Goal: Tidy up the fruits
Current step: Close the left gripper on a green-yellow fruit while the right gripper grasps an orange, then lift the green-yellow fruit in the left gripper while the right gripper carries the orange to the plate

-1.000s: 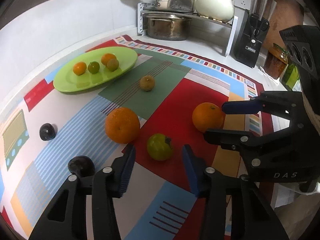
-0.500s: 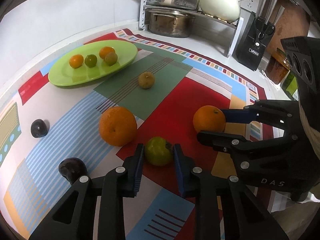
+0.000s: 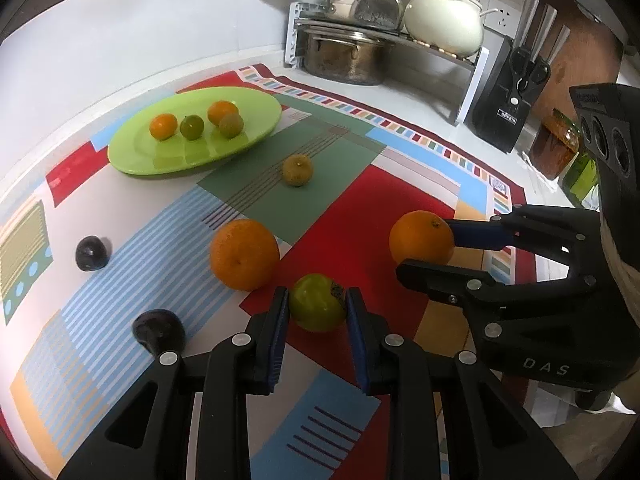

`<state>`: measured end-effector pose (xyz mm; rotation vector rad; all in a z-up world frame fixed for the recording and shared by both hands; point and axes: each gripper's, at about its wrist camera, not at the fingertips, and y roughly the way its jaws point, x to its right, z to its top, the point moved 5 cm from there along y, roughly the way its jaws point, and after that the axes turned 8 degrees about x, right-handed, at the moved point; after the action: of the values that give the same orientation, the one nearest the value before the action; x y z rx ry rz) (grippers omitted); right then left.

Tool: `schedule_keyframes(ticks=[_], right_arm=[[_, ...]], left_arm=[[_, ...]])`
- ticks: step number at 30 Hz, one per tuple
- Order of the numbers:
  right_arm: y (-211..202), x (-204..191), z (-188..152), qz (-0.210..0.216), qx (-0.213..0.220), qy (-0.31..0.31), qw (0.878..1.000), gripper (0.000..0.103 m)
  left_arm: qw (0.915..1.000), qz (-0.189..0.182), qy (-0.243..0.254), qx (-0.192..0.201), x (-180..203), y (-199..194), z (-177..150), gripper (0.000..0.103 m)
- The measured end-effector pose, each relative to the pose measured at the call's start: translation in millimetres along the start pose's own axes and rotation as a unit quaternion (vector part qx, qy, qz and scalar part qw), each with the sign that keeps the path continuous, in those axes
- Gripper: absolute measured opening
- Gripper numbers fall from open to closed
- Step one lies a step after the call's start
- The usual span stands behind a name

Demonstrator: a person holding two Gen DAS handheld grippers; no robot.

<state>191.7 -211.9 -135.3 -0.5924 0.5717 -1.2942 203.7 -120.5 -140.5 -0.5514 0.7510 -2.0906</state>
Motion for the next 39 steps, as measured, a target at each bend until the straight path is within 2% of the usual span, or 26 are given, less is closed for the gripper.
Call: schedule_keyframes(ticks=[20, 32, 39], right_arm=[[-36.9, -20.4, 38.5, 0.013, 0.067, -0.007, 0.998, 0.043], [-46.6, -30.4, 80.5, 0.013, 0.127, -0.016, 0.992, 0.043], [-43.5, -28.5, 100.5, 0.017, 0.142, -0.017, 0.990, 0.043]], left_arm=[[0.9964, 0.036, -0.004, 0.076, -12.6, -55.4, 35.0, 0.028], [0.9907, 0.066, 0.001, 0.119, -31.8, -68.2, 67.9, 0.028], [0.9869, 0.081, 0.009, 0.139, -41.2, -70.6, 90.5, 0.028]])
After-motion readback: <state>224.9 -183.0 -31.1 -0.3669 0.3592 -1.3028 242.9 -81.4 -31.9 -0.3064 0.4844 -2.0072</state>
